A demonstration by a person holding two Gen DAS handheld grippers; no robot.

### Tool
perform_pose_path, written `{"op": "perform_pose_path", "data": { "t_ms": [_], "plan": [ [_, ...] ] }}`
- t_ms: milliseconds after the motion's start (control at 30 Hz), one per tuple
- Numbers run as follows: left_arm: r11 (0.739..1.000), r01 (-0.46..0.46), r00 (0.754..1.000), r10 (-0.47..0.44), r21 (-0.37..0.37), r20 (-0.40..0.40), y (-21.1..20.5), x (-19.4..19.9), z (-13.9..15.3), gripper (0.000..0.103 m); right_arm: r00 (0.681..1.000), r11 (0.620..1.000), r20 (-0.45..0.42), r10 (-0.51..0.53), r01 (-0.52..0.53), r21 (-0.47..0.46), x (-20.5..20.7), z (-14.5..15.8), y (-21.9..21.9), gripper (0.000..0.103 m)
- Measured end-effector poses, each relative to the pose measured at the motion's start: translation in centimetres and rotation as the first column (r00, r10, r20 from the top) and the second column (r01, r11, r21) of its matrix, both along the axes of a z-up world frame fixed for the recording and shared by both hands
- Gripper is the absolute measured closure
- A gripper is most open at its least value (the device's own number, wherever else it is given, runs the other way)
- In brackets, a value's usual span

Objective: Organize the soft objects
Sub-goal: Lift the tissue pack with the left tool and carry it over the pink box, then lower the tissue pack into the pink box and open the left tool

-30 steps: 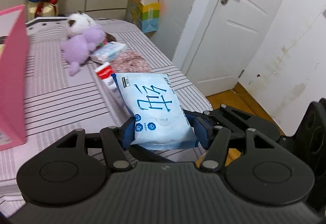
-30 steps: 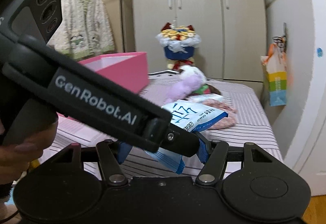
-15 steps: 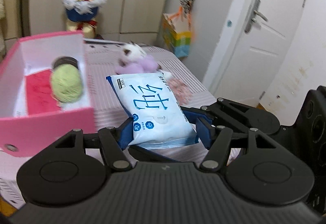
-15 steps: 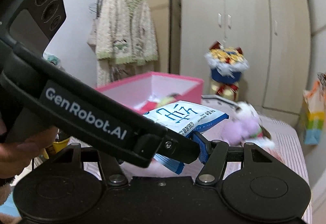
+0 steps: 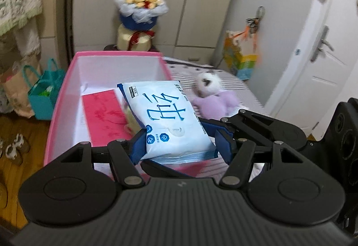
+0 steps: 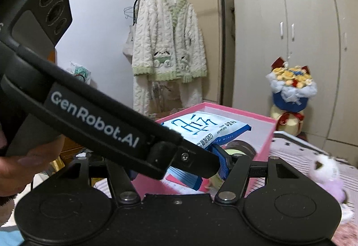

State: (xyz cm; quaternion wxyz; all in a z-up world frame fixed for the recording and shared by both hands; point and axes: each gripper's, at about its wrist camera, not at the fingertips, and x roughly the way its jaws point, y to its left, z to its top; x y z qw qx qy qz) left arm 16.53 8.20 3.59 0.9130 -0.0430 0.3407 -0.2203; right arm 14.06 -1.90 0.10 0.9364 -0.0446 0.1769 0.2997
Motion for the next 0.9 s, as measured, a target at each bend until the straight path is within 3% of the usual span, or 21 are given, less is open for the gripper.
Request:
{"op": "perform_pose_path", "data": {
  "t_ms": [133,433,733,900],
  "plan": [
    [0.999,-0.041,0.998,0.042,0.020,-0.039,1.8,2.7,-1.0,0.040,0.997,1.000,-0.069,0.023,-0.023,-0.004,3.0,-0.4,1.7,0.035],
    [0.995,-0.098,0.980,0.091,-0.030,-0.178,5.5,7.7,-3.0,0.040,0.972,0.996,-0.228,0.055,-0.069,-0.051,8.5,-0.9,4.7,0.035],
    [0.995,-0.085,0.974,0.072,-0.053,-0.214,6.2,9.4,-3.7,0.040,0.963,0.991,-0.267,0.033,-0.066,-0.113,9.3,-0.8,5.7,0.032],
    [0.994,-0.107,0.971,0.097,-0.033,-0.219,6.3,9.4,-3.8,0.037,0.968,0.985,-0.249,0.005,-0.047,-0.164,8.7,-0.6,6.1,0.022]
  ]
}}
